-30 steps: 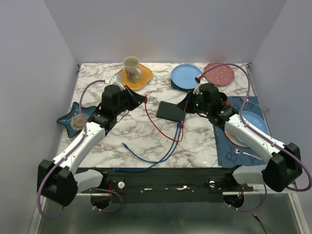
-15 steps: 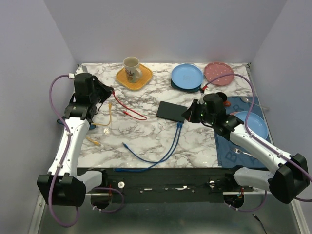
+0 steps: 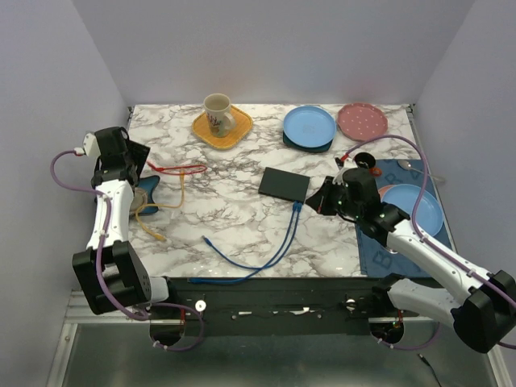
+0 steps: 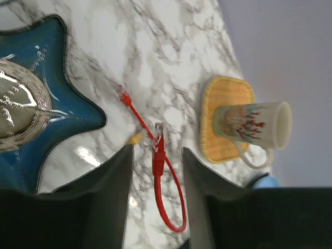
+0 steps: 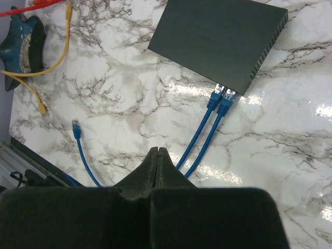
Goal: Pull the plug from the switch port
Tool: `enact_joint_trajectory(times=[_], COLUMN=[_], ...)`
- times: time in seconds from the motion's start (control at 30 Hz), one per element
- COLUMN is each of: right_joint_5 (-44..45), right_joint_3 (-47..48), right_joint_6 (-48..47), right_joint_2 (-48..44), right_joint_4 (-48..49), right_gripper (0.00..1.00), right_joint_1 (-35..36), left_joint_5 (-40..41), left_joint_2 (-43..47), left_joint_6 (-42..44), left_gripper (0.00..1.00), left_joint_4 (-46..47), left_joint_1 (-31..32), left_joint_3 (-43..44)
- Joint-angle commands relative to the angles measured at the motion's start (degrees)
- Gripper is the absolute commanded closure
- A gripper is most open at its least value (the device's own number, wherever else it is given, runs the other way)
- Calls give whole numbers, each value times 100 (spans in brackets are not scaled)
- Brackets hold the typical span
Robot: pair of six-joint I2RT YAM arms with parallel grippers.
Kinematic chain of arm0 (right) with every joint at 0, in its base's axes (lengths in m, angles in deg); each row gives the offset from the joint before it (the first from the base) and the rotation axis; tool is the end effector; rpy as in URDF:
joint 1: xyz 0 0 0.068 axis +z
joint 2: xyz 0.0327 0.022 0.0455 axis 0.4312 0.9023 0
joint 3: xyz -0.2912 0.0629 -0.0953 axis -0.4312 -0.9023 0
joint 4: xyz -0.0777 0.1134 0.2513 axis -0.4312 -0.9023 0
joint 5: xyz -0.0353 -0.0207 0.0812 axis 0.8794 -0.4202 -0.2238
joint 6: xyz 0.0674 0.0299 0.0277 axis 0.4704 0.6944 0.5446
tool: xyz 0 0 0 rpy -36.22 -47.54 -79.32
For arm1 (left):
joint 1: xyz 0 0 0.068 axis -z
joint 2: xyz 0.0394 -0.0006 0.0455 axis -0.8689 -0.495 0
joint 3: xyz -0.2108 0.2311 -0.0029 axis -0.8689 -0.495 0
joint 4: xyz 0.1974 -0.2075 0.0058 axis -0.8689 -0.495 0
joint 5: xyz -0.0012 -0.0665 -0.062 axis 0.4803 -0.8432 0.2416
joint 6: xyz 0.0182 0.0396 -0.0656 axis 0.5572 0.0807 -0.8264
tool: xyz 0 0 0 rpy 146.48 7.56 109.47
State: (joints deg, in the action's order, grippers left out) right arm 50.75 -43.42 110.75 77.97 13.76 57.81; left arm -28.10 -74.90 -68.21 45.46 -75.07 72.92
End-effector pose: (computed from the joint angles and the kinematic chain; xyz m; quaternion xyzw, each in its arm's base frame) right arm 0.2203 0.1466 0.2760 -0.0122 0.8678 0.3031 0.3937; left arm 0.3229 0.0893 0.3275 -0.5213 0.7048 -0.1454 0.4587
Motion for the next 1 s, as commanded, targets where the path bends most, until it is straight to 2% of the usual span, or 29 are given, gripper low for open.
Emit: enact_joint_trajectory(times=[0.0,0.07,0.1,0.27,0.37,0.4,0.53,0.7,0.97], right_joint_5=[106,88,88,492,984,1063,1230,1283,1169], right_joint_3=[-118,-56,-21,58,84,102,190,278,830], right_joint_6=[87,87,87,192,376,429,658,974,1089], right_joint_2=[35,166,210,456,763,947,1431,1976,3048], right_joint_4=[45,63,80,80,72,63,63,72,63], right_gripper=[99,99,99,99,99,99,99,99,99], right_joint_1=[-2,-2,-2,-10,-19,-19,-151,-511,-784], left_joint_5=[-289,-473,-526,-711,-729,-485,0,-306,-483], left_joint_2=[-299,-247,-177,-63,104,131,-219,-1439,-2707], left_joint_6=[-73,-116,-117,-151,-55,23,121,-143,-152], left_gripper=[19,4,1,1,1,4,13,27,36], left_joint_4=[83,258,302,232,670,759,1242,1498,1393], left_joint_1=[-90,-90,-99,6,751,1441,2806,3249,3530], left_joint_3=[-98,-291,-327,-133,-326,-397,-739,-688,-3])
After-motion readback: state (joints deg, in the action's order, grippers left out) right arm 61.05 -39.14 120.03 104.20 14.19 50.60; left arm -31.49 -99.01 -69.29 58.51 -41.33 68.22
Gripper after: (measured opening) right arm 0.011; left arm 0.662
